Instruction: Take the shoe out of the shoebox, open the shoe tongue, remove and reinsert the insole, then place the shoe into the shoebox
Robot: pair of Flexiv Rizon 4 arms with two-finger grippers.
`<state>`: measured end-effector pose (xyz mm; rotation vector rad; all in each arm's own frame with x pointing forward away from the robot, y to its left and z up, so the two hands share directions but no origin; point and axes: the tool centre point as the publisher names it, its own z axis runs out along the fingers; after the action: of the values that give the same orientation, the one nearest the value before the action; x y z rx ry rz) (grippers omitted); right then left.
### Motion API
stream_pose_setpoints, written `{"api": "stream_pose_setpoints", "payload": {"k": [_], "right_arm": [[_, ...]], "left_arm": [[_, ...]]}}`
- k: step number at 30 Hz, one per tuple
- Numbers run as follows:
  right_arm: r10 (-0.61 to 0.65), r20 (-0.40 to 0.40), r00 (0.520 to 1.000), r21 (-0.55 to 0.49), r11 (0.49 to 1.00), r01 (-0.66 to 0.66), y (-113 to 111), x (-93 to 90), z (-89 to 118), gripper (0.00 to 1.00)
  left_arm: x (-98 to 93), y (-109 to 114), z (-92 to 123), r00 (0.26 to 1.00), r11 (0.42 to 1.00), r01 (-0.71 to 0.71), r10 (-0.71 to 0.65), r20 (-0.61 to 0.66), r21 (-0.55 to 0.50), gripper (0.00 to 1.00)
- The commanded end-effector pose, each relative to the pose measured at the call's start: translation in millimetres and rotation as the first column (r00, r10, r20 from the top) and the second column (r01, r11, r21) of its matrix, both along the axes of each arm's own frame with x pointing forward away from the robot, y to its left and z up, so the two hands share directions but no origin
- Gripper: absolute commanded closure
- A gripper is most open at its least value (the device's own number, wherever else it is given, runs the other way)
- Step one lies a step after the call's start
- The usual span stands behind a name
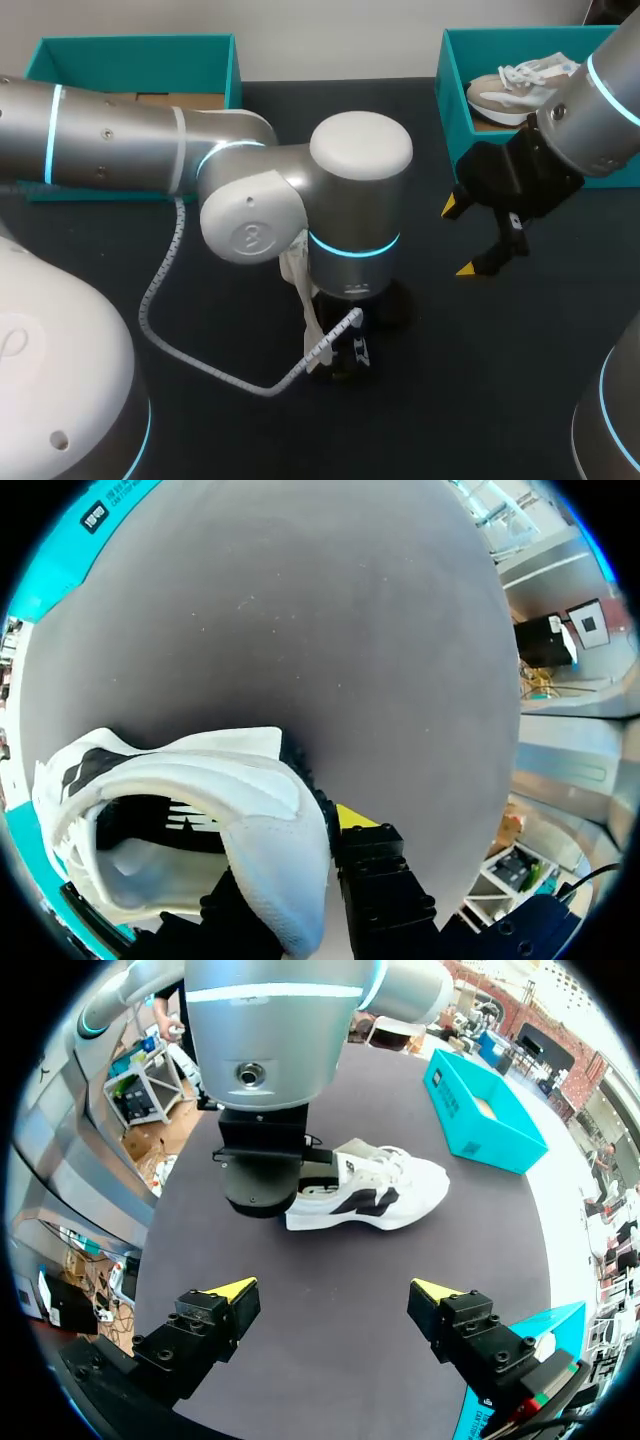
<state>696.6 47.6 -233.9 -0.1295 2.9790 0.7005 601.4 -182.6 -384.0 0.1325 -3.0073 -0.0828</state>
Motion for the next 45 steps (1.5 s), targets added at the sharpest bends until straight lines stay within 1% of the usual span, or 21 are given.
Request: {"api": "stream_pose_setpoints", "payload": {"k": [1,6,13,17,21,24,27,28,29,43,45], "right_arm": [[0.000,-0.001,1.000,-0.001,1.000,0.000,1,0.7,-1,0.00],[0.000,-0.001,1.000,-0.001,1.000,0.000,1,0.7,-1,0.00],[0.000,-0.001,1.000,-0.001,1.000,0.000,1,0.7,-1,0.00],[0.000,-0.001,1.000,-0.001,1.000,0.000,1,0.7,-1,0.00],[0.000,-0.001,1.000,-0.001,1.000,0.000,1,0.7,-1,0.00],[0.000,-0.001,1.000,-0.001,1.000,0.000,1,0.7,-1,0.00],[0.000,-0.001,1.000,-0.001,1.000,0.000,1,0.7,-1,0.00],[0.000,-0.001,1.000,-0.001,1.000,0.000,1,0.7,-1,0.00],[0.000,-0.001,1.000,-0.001,1.000,0.000,1,0.7,-1,0.00],[0.000,-0.001,1.000,-0.001,1.000,0.000,1,0.7,-1,0.00],[0.000,-0.001,1.000,-0.001,1.000,0.000,1,0.7,-1,0.00]], "left_arm": [[3.9,20,40,1.000,1.000,0.008,-0.008,0.024,-0.009,1.00],[15.4,36,83,0.999,0.999,0.036,-0.036,0.004,-0.024,1.00],[24.8,48,142,0.991,0.991,0.119,-0.122,-0.049,-0.063,1.00],[23.3,52,174,0.983,0.982,0.171,-0.176,-0.054,-0.084,1.00],[17.9,52,196,0.972,0.969,0.219,-0.227,-0.060,-0.111,1.00],[13.1,50,205,0.962,0.959,0.255,-0.265,-0.072,-0.123,1.00],[9.1,49,210,0.952,0.950,0.287,-0.297,-0.076,-0.122,1.00],[8.5,49,211,0.953,0.951,0.282,-0.293,-0.078,-0.123,1.00],[8.9,48,211,0.956,0.952,0.281,-0.289,-0.055,-0.119,1.00],[8.9,48,211,0.956,0.952,0.281,-0.289,-0.055,-0.119,1.00],[11.7,62,211,0.949,0.947,0.300,-0.308,-0.067,-0.111,1.00]]}}
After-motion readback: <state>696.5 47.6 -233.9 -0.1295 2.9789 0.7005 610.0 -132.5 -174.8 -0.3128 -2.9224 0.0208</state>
